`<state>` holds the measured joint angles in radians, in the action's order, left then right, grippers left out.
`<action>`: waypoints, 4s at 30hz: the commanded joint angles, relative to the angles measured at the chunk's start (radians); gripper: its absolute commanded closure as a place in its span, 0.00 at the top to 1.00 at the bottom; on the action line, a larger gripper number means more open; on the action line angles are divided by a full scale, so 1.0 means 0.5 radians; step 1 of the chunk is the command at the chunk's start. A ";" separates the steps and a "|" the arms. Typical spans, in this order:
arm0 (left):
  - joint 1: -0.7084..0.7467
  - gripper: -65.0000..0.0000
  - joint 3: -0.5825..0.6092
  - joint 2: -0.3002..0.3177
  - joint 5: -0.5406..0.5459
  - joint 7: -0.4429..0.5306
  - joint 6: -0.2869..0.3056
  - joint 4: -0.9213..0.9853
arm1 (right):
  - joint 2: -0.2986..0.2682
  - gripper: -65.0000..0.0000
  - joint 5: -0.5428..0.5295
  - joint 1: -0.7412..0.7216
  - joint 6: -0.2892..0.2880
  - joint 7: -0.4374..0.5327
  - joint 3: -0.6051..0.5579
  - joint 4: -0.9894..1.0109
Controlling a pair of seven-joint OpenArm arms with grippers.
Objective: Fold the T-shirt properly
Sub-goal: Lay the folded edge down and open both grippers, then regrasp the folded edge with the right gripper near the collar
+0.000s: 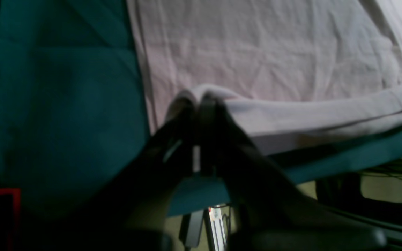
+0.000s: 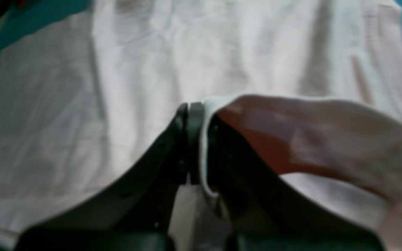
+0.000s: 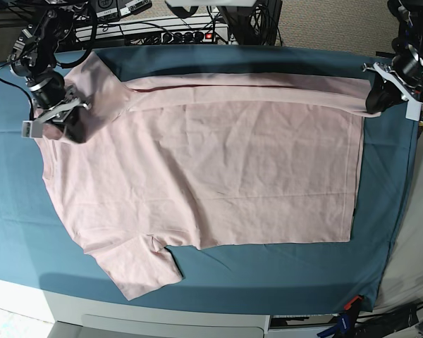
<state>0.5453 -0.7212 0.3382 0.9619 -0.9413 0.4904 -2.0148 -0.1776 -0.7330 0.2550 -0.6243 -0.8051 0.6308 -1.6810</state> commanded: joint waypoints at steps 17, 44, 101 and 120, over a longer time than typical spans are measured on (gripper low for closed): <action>0.000 0.00 -0.014 0.028 -0.040 0.108 0.002 -0.027 | -0.032 0.00 0.189 -0.018 0.321 0.206 0.010 -0.027; 0.018 0.61 -0.014 0.027 -0.219 0.163 -0.157 -0.027 | -0.032 0.47 -0.072 0.285 0.478 -0.126 0.497 -0.028; 0.018 0.60 -0.014 0.072 -0.220 0.117 -0.157 -0.027 | 0.245 0.00 -0.251 0.479 0.283 -0.179 0.179 -0.603; 0.018 0.60 -0.014 0.072 -0.220 0.117 -0.157 -0.027 | 0.244 0.13 0.601 -0.166 0.285 0.143 -0.566 -0.600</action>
<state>0.5510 -0.7212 0.3599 0.8379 -0.8978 0.4080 -2.0148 -0.0467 -0.4171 0.1829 -0.4797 -0.7677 0.3466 -1.9636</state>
